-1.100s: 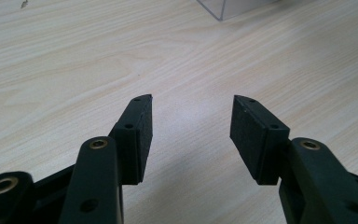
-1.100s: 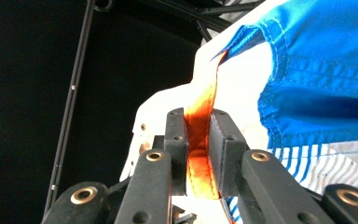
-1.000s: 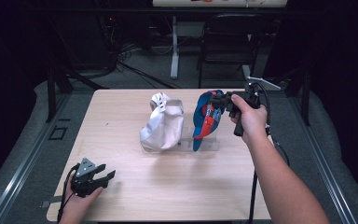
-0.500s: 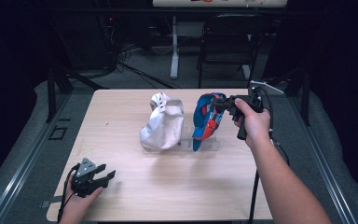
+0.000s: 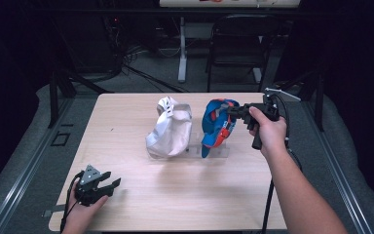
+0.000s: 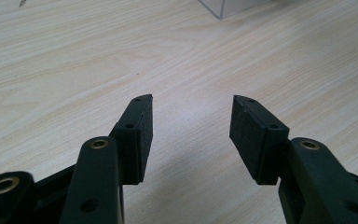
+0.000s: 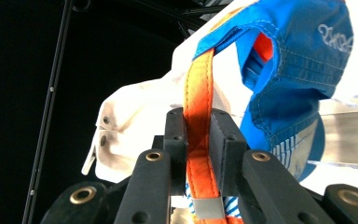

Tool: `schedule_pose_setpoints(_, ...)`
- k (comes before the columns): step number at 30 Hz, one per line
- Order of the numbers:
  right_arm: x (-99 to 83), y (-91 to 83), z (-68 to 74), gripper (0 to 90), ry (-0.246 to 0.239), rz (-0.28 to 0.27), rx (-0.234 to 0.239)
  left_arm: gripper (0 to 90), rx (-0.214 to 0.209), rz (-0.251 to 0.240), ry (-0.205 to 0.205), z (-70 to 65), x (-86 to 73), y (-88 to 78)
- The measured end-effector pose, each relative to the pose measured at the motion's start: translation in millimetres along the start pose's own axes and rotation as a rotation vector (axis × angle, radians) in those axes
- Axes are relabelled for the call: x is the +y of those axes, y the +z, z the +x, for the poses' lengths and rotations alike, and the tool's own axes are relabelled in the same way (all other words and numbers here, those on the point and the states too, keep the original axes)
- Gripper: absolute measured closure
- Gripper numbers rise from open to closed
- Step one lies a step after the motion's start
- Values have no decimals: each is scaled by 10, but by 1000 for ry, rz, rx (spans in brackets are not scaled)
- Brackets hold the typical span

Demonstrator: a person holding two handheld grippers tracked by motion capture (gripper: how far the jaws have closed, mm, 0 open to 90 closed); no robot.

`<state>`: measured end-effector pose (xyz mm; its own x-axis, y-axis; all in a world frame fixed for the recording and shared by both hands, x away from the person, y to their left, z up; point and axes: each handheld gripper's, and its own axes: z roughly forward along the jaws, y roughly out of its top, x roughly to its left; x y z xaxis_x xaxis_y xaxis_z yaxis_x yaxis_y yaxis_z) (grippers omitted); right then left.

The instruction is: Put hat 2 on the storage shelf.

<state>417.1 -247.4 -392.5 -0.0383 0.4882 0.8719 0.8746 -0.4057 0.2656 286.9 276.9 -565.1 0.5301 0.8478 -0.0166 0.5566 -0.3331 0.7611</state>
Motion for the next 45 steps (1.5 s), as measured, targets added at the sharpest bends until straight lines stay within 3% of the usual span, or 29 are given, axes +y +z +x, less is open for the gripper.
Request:
schedule_pose_setpoints(18,-52,-172,-259,765,11,-21,-36,495,9,7,10,-7,-7,15)
schedule_pose_setpoints(30,-180,-314,-310,593,-123,-42,-78,495,16,-2,-1,7,-20,29)
schedule_pose_setpoints(31,-221,-336,-315,550,-159,-77,-98,495,17,0,-1,6,-22,31)
schedule_pose_setpoints(40,-418,-435,-398,482,-274,-96,-137,487,18,6,-7,8,-29,41)
schedule_pose_setpoints(45,-556,-489,-442,461,-358,-88,-184,485,18,7,-7,3,-31,45)
